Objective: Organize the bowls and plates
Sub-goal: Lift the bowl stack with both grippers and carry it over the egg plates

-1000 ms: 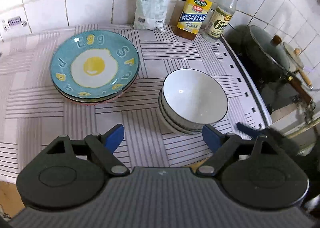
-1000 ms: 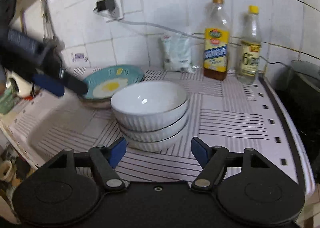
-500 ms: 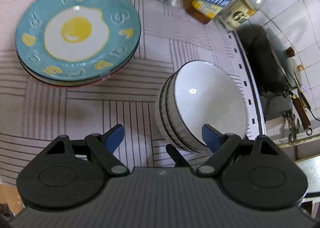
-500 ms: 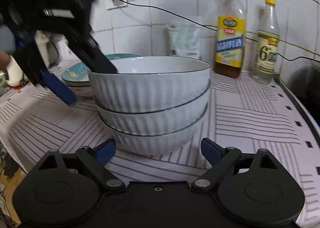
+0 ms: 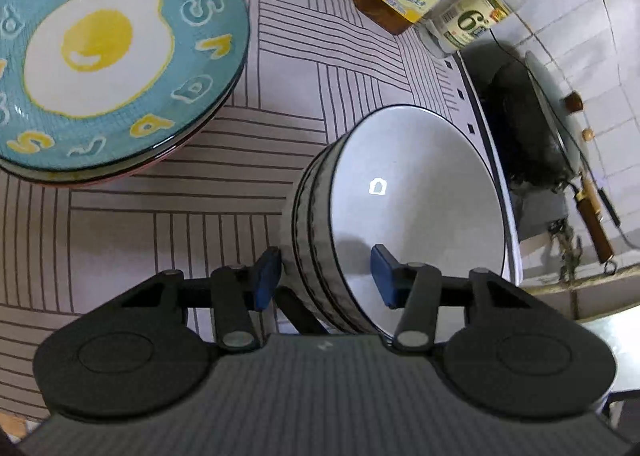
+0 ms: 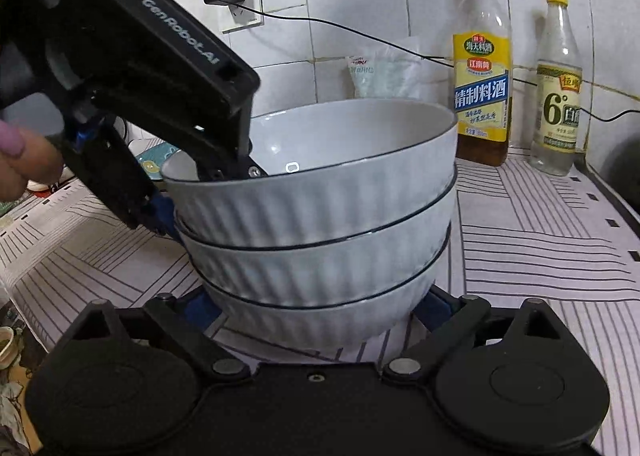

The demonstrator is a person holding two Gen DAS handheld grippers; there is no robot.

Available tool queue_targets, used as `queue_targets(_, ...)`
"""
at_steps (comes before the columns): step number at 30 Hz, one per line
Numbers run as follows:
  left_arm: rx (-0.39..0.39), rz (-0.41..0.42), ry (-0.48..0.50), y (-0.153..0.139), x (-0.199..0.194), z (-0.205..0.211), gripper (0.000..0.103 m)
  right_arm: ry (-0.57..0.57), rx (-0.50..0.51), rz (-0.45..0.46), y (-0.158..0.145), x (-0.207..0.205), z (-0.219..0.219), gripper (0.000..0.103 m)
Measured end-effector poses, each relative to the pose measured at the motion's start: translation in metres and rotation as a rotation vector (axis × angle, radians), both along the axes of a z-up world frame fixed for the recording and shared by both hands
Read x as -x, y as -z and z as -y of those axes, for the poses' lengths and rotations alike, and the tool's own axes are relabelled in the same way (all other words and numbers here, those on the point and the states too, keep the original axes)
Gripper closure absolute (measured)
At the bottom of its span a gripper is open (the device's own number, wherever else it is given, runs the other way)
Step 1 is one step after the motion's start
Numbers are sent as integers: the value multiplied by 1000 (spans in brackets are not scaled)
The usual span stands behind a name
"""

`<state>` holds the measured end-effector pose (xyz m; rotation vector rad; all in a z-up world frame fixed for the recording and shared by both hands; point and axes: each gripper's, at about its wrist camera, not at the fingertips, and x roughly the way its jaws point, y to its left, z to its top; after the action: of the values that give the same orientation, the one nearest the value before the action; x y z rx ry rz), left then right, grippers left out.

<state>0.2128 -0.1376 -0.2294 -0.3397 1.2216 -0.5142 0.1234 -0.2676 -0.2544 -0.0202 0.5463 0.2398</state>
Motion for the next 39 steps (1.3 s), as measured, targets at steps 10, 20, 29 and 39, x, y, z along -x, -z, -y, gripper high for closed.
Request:
queue_targets(10,-5,10,33,-2,4,-1,57,3,22,-28,-4,-1,-4,5)
queue_targets(20,-19,53,57,-29,13,-14,57,-24,38,-3,-24,-4,-15,5)
queue_targets(29,-27,135,-29,-75,4,-50,57,-113,34,64,-57,-39,-39,5)
queue_targets(39,-83,171,-173,-95,-26,-101,57,-275,41,93,-66,-97,-89,5)
